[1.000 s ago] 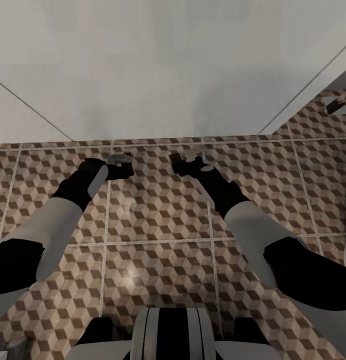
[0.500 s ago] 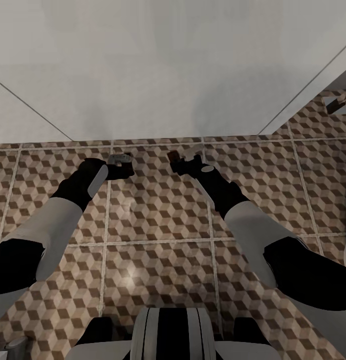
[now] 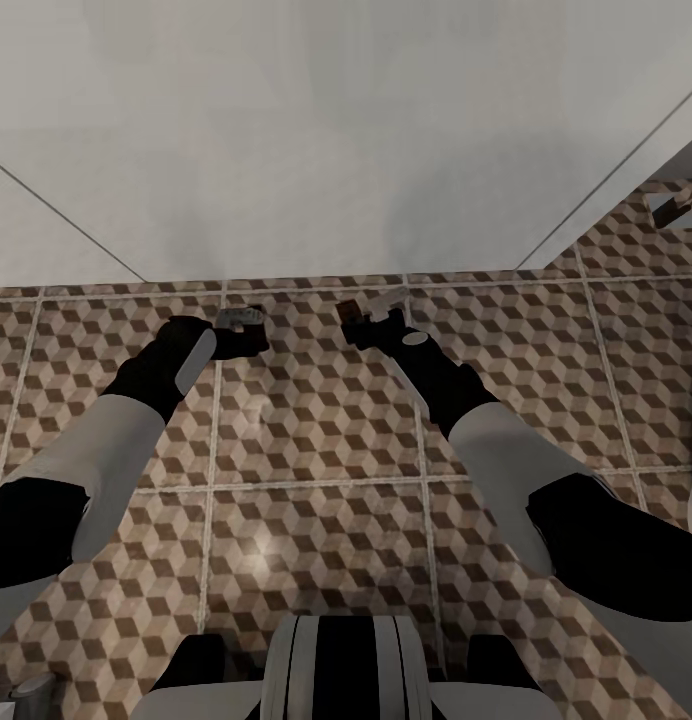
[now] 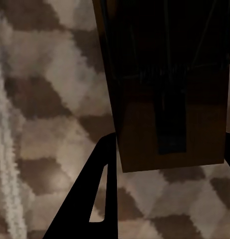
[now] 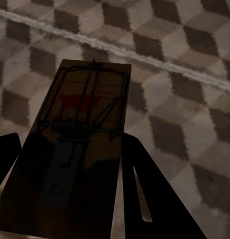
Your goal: Take the four mousetraps from the cabinet in the bathroom and place them on the bathroom floor. Make sure all four end up on the same floor surface, and ensure that at least two of them are either under or directly next to the same bathroom sink.
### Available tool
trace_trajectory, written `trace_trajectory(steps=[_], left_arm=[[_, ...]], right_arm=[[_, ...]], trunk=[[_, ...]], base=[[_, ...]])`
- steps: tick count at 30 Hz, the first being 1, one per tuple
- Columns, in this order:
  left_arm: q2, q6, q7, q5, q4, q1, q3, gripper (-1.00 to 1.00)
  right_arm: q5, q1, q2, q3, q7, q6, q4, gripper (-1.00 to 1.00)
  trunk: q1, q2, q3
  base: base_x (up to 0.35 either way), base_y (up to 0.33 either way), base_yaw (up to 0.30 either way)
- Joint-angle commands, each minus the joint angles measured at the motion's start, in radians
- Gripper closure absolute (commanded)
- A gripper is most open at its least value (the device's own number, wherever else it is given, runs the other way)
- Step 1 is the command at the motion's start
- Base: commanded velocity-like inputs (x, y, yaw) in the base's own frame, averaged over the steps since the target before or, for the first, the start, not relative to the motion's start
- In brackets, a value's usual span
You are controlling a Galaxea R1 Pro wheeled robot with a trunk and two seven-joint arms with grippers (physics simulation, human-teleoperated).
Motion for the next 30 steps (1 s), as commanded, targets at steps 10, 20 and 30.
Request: trace_trajectory(steps=[10, 20, 30], left_arm=[[0.001, 0.003, -0.044, 0.004, 0.004, 0.0, -0.006, 1.0], [0.001, 0.003, -0.047, 0.004, 0.006, 0.0, -0.006, 1.0], [0.001, 0.003, -0.047, 0.004, 0.006, 0.0, -0.006, 1.0]], right_arm=[[0.0, 0.0, 0.0, 0.001, 0.005, 0.001, -0.002, 1.0], [0.0, 0.0, 0.0, 0.003, 0.005, -0.025, -0.003, 1.0], [0.0, 0.0, 0.0, 0.003, 0.005, -0.032, -0.003, 1.0]], trunk=[[0.0, 0.0, 0.0], [0.0, 0.0, 0.0], [0.0, 0.0, 0.0]], base=[[0.0, 0.0, 0.0], [0.0, 0.0, 0.0], [0.0, 0.0, 0.0]])
